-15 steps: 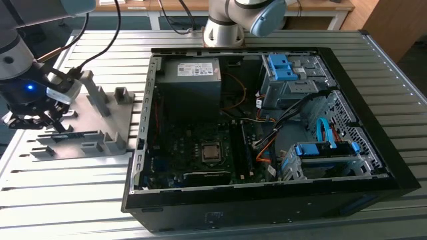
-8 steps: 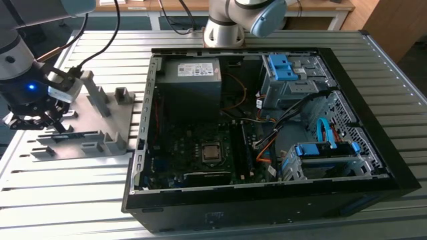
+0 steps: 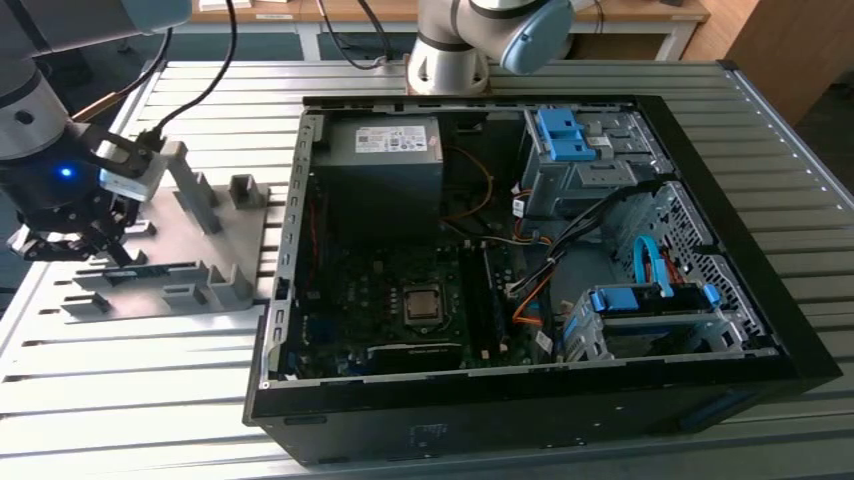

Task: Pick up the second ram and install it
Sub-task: 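Pick up the second ram and move it above second insertion slot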

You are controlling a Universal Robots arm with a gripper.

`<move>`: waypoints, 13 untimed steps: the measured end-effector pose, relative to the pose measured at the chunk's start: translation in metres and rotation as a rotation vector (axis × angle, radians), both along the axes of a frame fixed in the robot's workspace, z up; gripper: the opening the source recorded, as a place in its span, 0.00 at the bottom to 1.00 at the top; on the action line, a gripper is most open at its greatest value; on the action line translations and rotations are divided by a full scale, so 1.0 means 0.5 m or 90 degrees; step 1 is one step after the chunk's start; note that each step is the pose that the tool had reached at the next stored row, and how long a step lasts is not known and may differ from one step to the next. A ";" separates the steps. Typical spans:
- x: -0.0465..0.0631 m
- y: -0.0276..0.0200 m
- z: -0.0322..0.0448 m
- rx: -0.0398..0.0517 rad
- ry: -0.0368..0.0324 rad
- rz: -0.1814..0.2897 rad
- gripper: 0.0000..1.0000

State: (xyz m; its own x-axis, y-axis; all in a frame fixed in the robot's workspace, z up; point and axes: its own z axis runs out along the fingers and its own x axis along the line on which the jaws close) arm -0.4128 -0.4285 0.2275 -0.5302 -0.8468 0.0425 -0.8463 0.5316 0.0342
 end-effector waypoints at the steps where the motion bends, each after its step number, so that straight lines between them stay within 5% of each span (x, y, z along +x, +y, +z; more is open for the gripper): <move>1: 0.000 0.0000 0.000 0.0000 0.0000 0.010 0.10; 13: 0.000 0.0000 -0.001 -0.0001 0.0001 0.140 0.10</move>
State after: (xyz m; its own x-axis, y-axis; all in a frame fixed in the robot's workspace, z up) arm -0.4128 -0.4285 0.2269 -0.3326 -0.9421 0.0426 -0.9419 0.3340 0.0343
